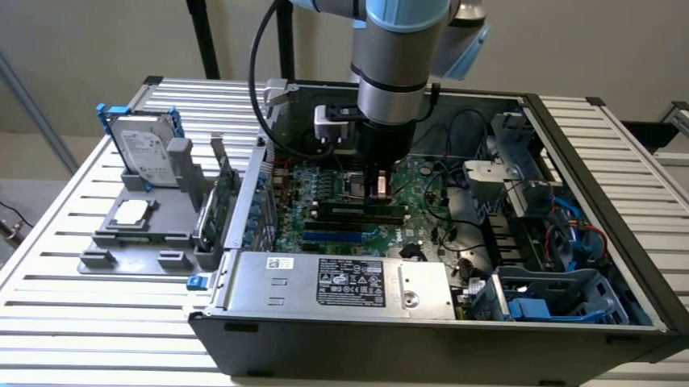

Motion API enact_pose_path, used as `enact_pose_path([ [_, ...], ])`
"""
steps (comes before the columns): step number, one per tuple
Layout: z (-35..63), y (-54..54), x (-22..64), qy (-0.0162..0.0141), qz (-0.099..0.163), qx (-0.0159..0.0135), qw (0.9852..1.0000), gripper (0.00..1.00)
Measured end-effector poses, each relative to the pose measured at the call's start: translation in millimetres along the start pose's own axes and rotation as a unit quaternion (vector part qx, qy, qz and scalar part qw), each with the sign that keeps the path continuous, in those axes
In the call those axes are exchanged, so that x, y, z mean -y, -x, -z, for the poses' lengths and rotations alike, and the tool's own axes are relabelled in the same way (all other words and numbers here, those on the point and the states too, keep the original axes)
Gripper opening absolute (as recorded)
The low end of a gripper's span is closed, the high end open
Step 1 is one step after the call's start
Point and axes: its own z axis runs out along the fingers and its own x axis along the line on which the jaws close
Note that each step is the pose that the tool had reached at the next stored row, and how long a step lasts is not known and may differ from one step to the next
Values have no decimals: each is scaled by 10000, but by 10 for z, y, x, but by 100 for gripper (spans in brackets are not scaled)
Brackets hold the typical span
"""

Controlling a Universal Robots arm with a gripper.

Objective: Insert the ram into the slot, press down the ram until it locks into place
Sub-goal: 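Insert the ram into the slot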

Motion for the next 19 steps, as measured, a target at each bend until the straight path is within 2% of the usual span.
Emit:
enact_pose_path([
  [19, -8, 13, -19, 2, -43, -2, 10000, 13],
])
